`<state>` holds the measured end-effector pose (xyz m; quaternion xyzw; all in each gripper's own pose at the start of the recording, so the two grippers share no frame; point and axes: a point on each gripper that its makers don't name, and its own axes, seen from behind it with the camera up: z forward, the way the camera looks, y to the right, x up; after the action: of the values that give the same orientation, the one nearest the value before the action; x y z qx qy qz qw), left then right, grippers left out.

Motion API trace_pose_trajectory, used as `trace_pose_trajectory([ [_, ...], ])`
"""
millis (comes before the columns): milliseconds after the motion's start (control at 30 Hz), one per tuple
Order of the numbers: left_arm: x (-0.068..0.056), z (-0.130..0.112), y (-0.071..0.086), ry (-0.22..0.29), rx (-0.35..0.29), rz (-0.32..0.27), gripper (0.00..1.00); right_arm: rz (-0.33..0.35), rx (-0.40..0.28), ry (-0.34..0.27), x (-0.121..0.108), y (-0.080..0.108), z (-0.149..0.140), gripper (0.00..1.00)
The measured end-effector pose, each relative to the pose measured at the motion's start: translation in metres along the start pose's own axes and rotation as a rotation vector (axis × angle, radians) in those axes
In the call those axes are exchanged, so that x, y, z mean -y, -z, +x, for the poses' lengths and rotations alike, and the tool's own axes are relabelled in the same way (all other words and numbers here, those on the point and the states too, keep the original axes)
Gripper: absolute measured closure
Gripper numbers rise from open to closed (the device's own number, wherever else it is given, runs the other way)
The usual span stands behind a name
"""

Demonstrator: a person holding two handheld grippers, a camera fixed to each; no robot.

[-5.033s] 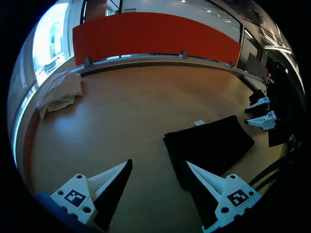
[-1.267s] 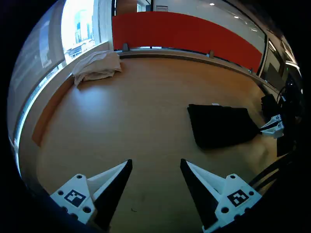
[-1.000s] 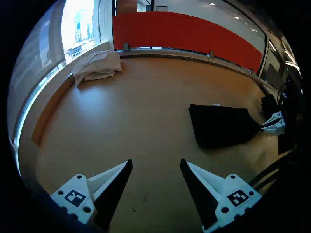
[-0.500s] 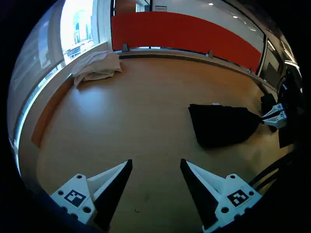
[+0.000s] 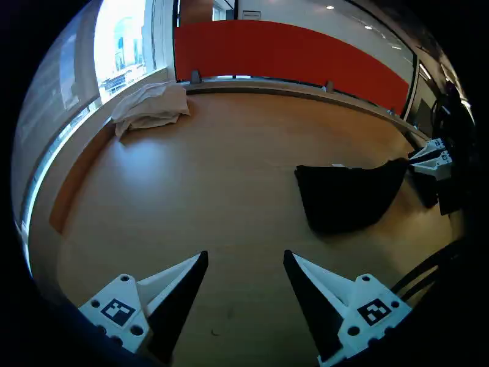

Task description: Fold towel

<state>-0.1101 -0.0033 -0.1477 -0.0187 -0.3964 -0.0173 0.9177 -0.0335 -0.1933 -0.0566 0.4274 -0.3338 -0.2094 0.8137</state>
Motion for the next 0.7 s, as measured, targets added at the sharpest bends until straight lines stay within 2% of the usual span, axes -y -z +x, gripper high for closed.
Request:
trace_pose_trajectory([
  [267,0.000,0.000,0.001,0.007,-0.005,-0.003,0.09,0.019,-0.028,0.056,0.005,-0.009,0.035,0.93],
  [700,0.007,-0.002,0.006,0.021,-0.016,0.001,0.09,0.072,-0.032,0.104,0.020,-0.023,0.058,0.93],
])
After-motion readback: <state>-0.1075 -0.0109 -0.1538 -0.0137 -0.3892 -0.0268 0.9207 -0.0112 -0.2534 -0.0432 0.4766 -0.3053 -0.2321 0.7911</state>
